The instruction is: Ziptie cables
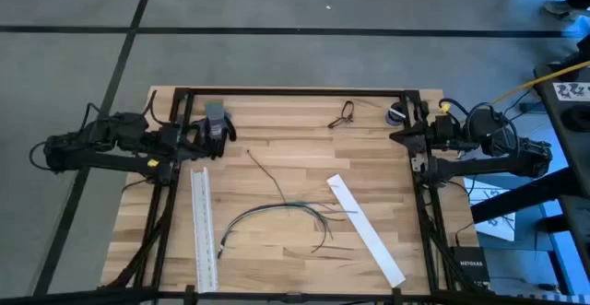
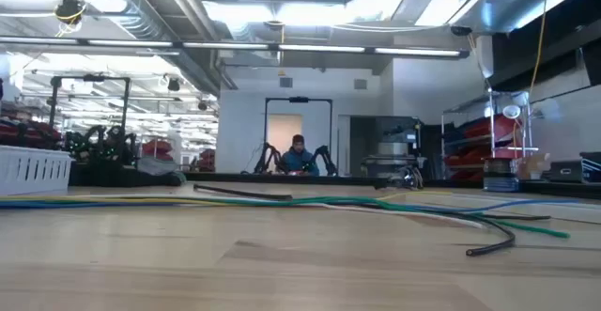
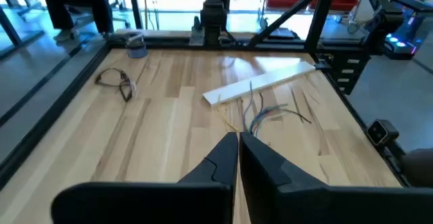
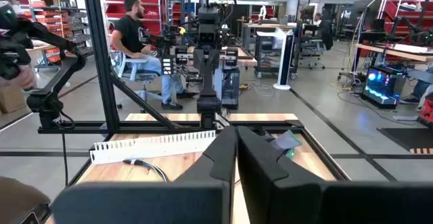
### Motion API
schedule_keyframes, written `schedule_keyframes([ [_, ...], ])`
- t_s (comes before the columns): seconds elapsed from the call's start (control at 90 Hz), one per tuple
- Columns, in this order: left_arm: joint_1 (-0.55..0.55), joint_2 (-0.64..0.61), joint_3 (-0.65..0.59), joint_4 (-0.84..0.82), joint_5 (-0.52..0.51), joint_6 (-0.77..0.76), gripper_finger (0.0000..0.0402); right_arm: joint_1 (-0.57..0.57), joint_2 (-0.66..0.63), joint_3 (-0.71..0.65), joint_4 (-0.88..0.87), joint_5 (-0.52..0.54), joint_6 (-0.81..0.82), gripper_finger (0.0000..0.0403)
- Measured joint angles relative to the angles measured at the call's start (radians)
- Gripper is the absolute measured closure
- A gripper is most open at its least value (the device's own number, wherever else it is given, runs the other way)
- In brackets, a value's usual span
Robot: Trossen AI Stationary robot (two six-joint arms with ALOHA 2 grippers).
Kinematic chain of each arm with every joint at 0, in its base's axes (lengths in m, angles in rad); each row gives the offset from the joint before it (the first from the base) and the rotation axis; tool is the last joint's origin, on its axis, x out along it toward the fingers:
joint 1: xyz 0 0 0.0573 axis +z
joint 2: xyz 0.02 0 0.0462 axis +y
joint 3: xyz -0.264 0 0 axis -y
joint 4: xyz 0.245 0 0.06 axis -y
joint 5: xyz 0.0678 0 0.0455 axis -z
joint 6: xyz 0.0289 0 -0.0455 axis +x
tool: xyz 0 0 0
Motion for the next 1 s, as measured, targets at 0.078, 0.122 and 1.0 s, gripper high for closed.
schedule_keyframes([
  [0.078, 0.0, 0.005, 0.0, 0.085, 0.0, 0.022, 0.0402, 0.0, 0.0, 0.0, 0.0, 0.0, 0.0, 0.0403],
  [0.122, 0.0, 0.011, 0.0, 0.138, -0.001, -0.003, 0.0402, 0.0, 0.0, 0.0, 0.0, 0.0, 0.0, 0.0403],
  [1.0, 0.036, 0.638, -0.007, 0.428, -0.132, 0.125, 0.0402, 0.0, 0.0, 0.0, -0.006, 0.0, 0.0, 0.0403],
])
